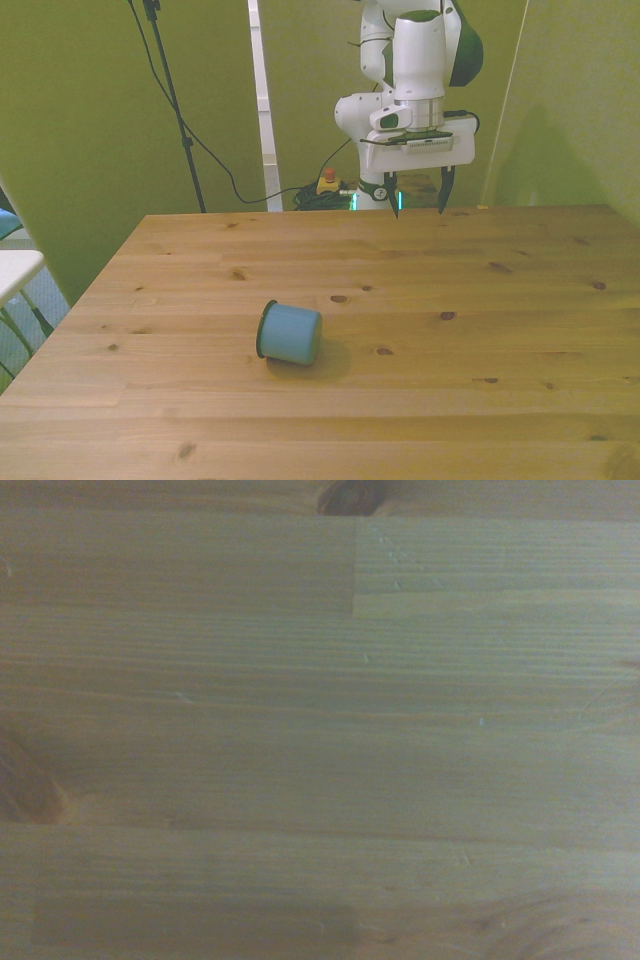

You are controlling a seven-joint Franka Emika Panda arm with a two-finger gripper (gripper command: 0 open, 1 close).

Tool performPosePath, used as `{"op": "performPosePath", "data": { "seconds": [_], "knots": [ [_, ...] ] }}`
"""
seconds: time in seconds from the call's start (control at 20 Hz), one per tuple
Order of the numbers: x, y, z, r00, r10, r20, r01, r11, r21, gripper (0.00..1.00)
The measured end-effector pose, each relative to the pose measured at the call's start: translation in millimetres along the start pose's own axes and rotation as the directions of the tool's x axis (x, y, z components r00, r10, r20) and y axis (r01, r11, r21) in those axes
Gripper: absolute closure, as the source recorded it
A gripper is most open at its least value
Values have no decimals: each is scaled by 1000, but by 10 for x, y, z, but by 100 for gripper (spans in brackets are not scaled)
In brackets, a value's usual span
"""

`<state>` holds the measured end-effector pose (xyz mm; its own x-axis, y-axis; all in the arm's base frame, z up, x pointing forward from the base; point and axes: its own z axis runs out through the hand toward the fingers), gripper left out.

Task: Flip the mug upright

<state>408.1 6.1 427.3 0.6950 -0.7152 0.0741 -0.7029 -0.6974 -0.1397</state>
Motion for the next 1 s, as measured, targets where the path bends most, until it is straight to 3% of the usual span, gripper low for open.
{"op": "performPosePath", "data": {
  "seconds": [0.25,0.65,0.9,1.0],
  "knots": [
    [171,-65,-142,1000,2,-21,-2,1000,9,0],
    [1475,203,-574,987,118,-105,-112,992,62,0],
    [2272,230,-460,976,182,-120,-178,983,44,0],
    [2302,214,-480,975,183,-124,-178,983,48,0]
  ]
}}
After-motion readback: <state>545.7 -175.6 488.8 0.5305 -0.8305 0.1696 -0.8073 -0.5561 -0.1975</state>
